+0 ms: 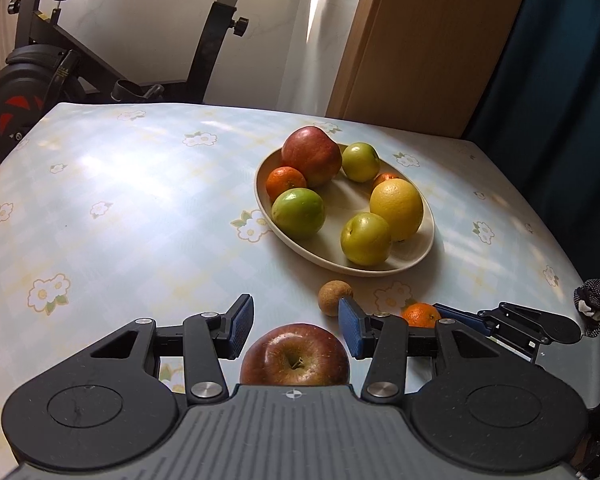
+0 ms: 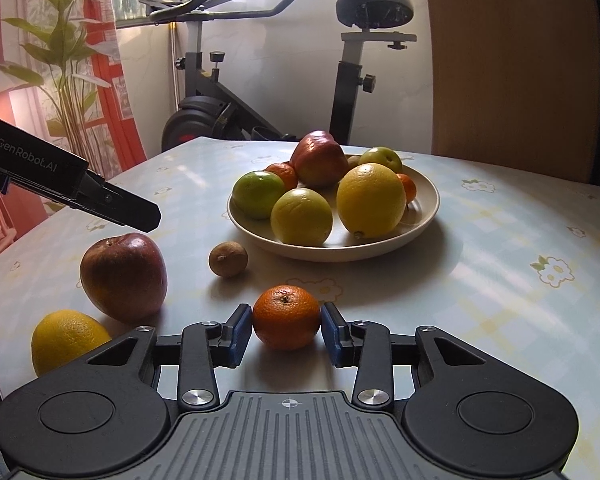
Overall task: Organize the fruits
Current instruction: 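Grasp the small tangerine with the right gripper while the left tool approaches the kiwi, then grasp the brown kiwi with the left gripper and lift it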
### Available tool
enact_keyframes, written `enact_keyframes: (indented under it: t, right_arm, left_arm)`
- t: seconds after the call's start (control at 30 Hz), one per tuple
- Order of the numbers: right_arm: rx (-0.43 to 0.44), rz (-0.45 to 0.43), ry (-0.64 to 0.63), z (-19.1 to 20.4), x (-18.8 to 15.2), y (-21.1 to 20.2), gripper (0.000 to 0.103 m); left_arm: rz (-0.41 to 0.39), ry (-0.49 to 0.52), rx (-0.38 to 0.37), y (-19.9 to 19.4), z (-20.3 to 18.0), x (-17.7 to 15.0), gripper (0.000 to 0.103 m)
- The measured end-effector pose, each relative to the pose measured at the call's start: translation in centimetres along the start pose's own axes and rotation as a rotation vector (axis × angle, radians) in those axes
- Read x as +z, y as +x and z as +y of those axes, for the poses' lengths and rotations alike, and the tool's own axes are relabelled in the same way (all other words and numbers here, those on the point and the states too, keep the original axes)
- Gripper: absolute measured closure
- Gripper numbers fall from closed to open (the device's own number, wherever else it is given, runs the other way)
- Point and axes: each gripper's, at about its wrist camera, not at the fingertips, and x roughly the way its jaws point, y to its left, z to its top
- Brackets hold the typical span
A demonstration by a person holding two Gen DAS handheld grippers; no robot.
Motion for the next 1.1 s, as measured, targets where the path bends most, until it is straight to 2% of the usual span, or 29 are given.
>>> enact_keyframes:
  t: [0.13,0.17,0.3,0.5,0.67,0.93,1.0,1.1]
  right_arm:
    - [-0.008,-0.042,0.029,-0.5,-0.1,-0.6,0.069]
    - [-0.019,-0.052,0.039,-0.7,-0.2,-0.7,0.069]
    - [-0.016,-0.066,0.077,-1.3,-0.1,-0.8,0.069]
    - [-0.005,-0.069,0.076,-1.3,-0.1,-0.7,0.069]
    - [0.001,-0.068,0.073,-1.2,-0.1,-0.6,0.069]
    - [0.009,-0.066,0.076,-1.3,-0.1,-0.6,0.069]
    - [0.01,-0.066,0.076,-1.3,-0.1,-0.6,0.069]
    - [0.013,-0.066,0.077,-1.3,-0.1,-0.6,0.069]
  left_arm:
    - [0.041,0.026,-0.055,1.0,-0.3,0.6,0.056]
    - [0.059,0.031,-0.082,1.4,-0.3,0.8,0.059]
    - [0.102,0.081,-0.114,2.6,-0.7,1.5,0.068]
    - [0.146,0.181,-0.112,4.5,-1.9,2.2,0.068]
    - [0.203,0.186,-0.106,6.6,-2.3,2.5,0.068]
    - [0.245,0.194,-0.078,8.2,-2.4,2.3,0.068]
    - [0.237,0.202,-0.063,8.3,-2.5,2.4,0.075]
    - [0.236,0.199,-0.058,8.3,-2.5,2.4,0.075]
